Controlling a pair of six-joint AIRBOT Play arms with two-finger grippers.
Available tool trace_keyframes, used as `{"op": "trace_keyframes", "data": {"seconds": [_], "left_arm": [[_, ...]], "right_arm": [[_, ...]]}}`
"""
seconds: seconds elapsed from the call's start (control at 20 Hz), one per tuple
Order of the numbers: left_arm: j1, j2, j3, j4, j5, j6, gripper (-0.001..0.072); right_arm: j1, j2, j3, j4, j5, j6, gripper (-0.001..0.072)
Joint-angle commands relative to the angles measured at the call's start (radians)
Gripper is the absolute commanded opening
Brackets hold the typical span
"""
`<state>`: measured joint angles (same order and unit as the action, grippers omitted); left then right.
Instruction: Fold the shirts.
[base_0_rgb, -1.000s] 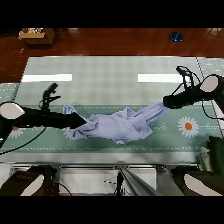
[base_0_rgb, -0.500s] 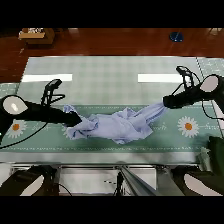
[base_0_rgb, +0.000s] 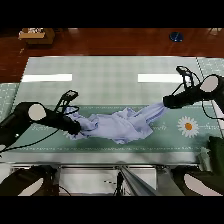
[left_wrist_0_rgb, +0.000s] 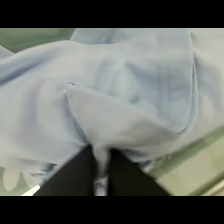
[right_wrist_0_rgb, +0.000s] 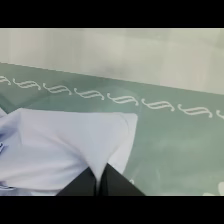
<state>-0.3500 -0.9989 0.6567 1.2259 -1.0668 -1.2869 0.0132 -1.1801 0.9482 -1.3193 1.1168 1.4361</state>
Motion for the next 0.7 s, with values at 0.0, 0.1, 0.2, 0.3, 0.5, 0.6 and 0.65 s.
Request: {"op": "trace_keyframes", "data": {"seconds": [0.0, 0.1, 0.2, 0.3, 0.5, 0.6, 0.65], "left_arm": [[-0.017, -0.029, 0.011, 0.024, 0.059, -0.021, 0.0027], [-0.016, -0.006, 0.068, 0.025, 0.026, -0.035, 0.0026], [-0.016, 0.042, 0.173, 0.035, -0.016, -0.035, 0.0026], [-0.010, 0.105, 0.317, 0.079, -0.061, -0.035, 0.0026], [0.063, 0.205, 0.592, 0.257, -0.190, -0.088, 0.0026], [0.119, 0.244, 0.689, 0.338, -0.251, -0.116, 0.0026], [0.146, 0.264, 0.726, 0.360, -0.264, -0.126, 0.0026]], "right_arm": [[0.000, 0.000, 0.000, 0.000, 0.009, 0.000, 0.0026], [0.000, 0.000, 0.000, 0.000, 0.015, 0.000, 0.0026], [0.000, 0.000, 0.000, 0.000, 0.027, -0.001, 0.0026], [0.000, 0.002, 0.000, 0.000, 0.059, -0.012, 0.0026], [0.000, 0.076, 0.006, -0.008, 0.084, -0.023, 0.0027], [0.000, 0.159, 0.053, -0.024, 0.088, -0.023, 0.0027], [0.000, 0.207, 0.096, -0.034, 0.088, -0.023, 0.0027]]}}
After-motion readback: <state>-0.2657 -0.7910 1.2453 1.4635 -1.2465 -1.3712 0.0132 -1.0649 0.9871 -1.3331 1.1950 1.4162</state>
